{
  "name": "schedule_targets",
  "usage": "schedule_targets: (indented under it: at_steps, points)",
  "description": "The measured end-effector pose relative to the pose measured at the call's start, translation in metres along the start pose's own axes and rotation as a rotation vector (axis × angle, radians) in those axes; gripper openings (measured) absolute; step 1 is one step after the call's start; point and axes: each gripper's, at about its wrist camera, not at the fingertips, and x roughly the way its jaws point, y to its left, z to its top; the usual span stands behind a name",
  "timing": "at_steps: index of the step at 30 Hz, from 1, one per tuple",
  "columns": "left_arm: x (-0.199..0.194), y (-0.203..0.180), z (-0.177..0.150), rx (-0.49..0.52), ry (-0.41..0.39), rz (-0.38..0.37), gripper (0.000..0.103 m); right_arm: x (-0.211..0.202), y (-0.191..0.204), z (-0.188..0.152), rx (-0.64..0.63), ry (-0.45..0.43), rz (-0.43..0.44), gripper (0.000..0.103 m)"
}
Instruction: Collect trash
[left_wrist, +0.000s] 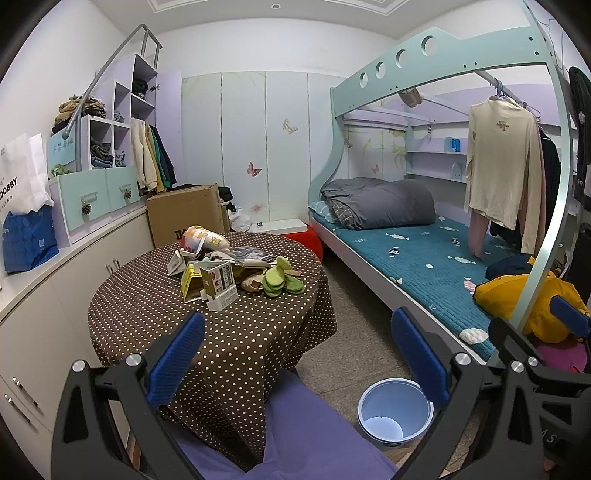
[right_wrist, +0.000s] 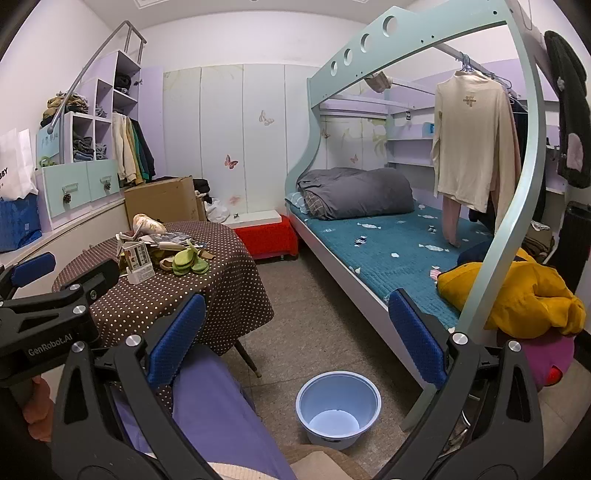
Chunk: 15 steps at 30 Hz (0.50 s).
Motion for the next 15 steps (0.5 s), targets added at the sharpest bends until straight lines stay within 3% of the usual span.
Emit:
schedule_targets:
  at_steps: [15]
  points:
    - [0.0036, 0.0027, -0.0007, -0.006, 0.004, -0.009, 0.099, 0.0016, 0.0019, -0.0013, 0.003, 0.006, 0.003, 0.097]
